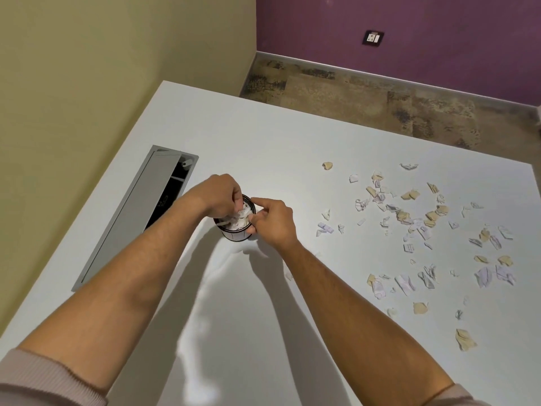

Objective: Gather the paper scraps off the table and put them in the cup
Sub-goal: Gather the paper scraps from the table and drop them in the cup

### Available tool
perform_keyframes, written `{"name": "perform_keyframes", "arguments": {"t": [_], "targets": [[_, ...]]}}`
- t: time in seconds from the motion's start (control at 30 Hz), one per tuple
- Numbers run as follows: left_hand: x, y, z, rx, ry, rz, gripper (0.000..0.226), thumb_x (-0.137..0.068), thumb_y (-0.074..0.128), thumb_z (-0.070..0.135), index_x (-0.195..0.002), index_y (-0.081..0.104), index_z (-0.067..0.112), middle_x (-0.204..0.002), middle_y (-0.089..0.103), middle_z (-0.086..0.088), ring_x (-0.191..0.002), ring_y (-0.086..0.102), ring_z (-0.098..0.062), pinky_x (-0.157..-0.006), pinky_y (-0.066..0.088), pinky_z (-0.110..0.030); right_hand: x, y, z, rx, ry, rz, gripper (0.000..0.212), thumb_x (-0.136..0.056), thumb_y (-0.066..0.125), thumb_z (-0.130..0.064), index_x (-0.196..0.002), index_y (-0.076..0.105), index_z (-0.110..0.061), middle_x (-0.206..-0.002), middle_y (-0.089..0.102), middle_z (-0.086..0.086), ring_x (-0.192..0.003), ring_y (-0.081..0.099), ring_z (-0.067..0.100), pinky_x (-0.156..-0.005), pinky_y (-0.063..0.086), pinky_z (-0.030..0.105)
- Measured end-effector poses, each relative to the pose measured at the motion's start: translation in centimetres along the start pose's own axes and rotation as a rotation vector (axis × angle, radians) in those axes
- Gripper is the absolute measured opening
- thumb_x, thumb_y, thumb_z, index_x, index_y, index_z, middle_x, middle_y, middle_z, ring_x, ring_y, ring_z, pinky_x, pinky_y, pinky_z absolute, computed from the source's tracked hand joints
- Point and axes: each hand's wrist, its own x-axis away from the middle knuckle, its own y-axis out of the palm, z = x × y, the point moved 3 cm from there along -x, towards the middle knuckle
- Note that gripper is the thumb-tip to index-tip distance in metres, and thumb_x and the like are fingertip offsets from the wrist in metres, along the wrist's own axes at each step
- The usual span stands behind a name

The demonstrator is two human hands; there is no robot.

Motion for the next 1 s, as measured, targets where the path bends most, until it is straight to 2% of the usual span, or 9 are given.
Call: {"name": "perform_keyframes", "arguments": {"t": [0.1,0.23,0.37,0.47,0.6,0.7,0.8,0.93,1.0], "targets": [[0.0,2.2,0.4,-0.167,-0.001,-0.126,0.011,-0.081,0.064,0.011,-0.078,0.07,0.019,-0.087,0.072,-0.002,-0.083,0.065,-0.022,-0.076,0.053,-0.031,0.0,0.0,0.1,-0.019,0.006,0.007,0.041,-0.085,0.058,0.0,-0.12,0.067,-0.019,-0.079,0.073,0.013,-0.075,0.072,0.019,-0.048,0.042,0.005],[-1.4,3.6,0.1,-0.3,-0.007,-0.17,0.015,-0.087,0.054,0.015,-0.083,0.067,0.009,-0.083,0.067,-0.007,-0.076,0.059,-0.025,-0.066,0.047,-0.031,-0.5,0.3,0.6,-0.031,0.029,0.012,0.041,-0.084,0.059,-0.003,-0.12,0.067,-0.021,-0.078,0.074,0.01,-0.076,0.072,0.018,-0.053,0.046,0.009],[-2.3,4.7,-0.1,-0.351,-0.01,-0.182,0.026,-0.091,0.05,0.017,-0.065,0.05,0.015,-0.068,0.054,-0.001,-0.062,0.049,-0.017,-0.06,0.04,-0.028,-0.9,0.7,1.2,-0.014,0.052,0.011,0.045,-0.082,0.057,-0.005,-0.122,0.066,-0.024,-0.068,0.072,0.001,-0.072,0.072,0.013,-0.067,0.057,0.024],[-2.7,5.5,-0.1,-0.345,-0.016,-0.17,0.028,-0.093,0.046,0.012,-0.066,0.05,0.017,-0.073,0.054,-0.001,-0.071,0.05,-0.018,-0.068,0.042,-0.03,-1.1,0.8,1.4,-0.031,0.049,0.008,0.044,-0.082,0.057,-0.007,-0.122,0.066,-0.023,-0.057,0.068,-0.005,-0.064,0.072,0.01,-0.068,0.06,0.027],[-2.2,5.7,0.0,-0.31,0.007,-0.143,0.032,-0.092,0.045,0.009,-0.062,0.049,0.018,-0.068,0.047,0.003,-0.077,0.049,-0.018,-0.073,0.043,-0.03,-0.9,1.0,1.5,-0.032,0.025,0.019,0.044,-0.083,0.057,-0.008,-0.123,0.066,-0.023,-0.063,0.07,0.0,-0.071,0.072,0.014,-0.076,0.059,0.035],[-0.9,5.6,-0.2,-0.228,0.01,-0.051,0.025,-0.087,0.05,0.008,-0.065,0.059,0.016,-0.072,0.053,0.0,-0.073,0.053,-0.021,-0.068,0.046,-0.033,-0.9,1.1,1.5,-0.031,0.019,0.039,0.042,-0.083,0.057,-0.009,-0.122,0.066,-0.023,-0.072,0.073,0.007,-0.08,0.07,0.021,-0.078,0.058,0.039],[0.6,5.0,-0.8,-0.134,0.032,0.124,0.019,-0.082,0.059,0.014,-0.082,0.076,0.023,-0.086,0.07,-0.003,-0.083,0.062,-0.027,-0.075,0.054,-0.036,-0.8,1.0,1.7,-0.049,0.031,0.029,0.042,-0.083,0.057,-0.01,-0.122,0.066,-0.025,-0.074,0.073,0.005,-0.076,0.072,0.02,-0.079,0.058,0.039],[1.8,3.5,-2.5,0.114,-0.002,0.516,0.02,-0.084,0.065,0.017,-0.098,0.076,0.026,-0.098,0.074,0.001,-0.096,0.065,-0.024,-0.081,0.053,-0.035,-0.4,0.9,2.1,-0.12,0.026,0.029,0.041,-0.084,0.056,-0.009,-0.121,0.066,-0.024,-0.065,0.071,0.0,-0.066,0.072,0.011,-0.079,0.059,0.038],[2.0,3.3,-4.0,0.184,-0.053,0.614,0.024,-0.085,0.067,0.022,-0.108,0.072,0.024,-0.102,0.068,-0.001,-0.096,0.063,-0.025,-0.082,0.052,-0.038,-0.3,1.0,2.3,-0.147,0.026,0.039,0.042,-0.083,0.056,-0.008,-0.121,0.066,-0.023,-0.065,0.071,0.001,-0.063,0.072,0.011,-0.077,0.061,0.038]]}}
